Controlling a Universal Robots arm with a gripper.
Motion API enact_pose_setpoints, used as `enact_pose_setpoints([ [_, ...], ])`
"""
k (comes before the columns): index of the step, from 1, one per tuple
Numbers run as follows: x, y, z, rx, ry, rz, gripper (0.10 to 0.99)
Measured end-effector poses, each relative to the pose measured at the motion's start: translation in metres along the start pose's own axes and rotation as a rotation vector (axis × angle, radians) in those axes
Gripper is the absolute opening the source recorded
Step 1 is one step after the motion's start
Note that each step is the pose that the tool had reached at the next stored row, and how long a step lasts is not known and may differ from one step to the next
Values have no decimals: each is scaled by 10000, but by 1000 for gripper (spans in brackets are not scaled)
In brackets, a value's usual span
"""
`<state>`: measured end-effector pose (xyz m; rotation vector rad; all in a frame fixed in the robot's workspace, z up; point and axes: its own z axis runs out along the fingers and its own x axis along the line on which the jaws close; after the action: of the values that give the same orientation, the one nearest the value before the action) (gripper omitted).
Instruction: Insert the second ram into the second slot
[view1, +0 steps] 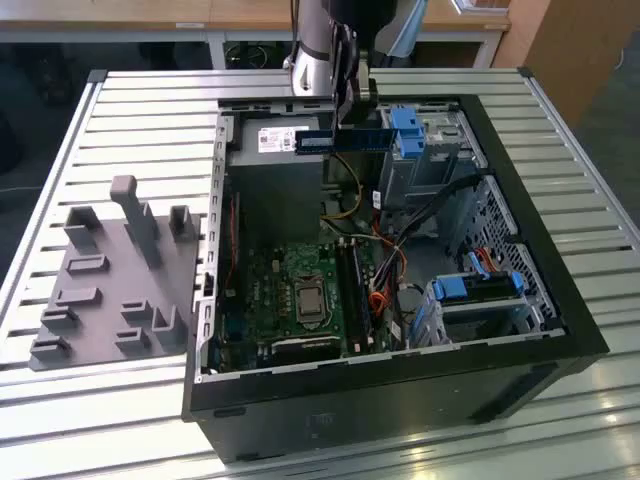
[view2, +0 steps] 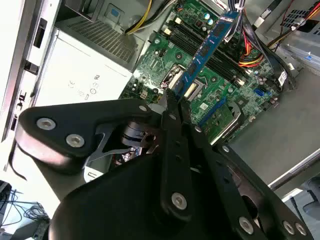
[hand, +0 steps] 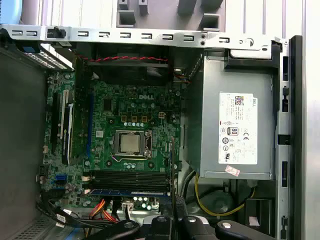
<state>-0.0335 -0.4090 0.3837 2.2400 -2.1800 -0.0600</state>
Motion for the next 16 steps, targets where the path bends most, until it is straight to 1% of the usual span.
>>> enact_pose_setpoints([
  [9,2,0,-1,-1,1,0,137],
  [12,15,0,0,0,0,0,137],
  [16,53,1,-1,0,0,-1,137],
])
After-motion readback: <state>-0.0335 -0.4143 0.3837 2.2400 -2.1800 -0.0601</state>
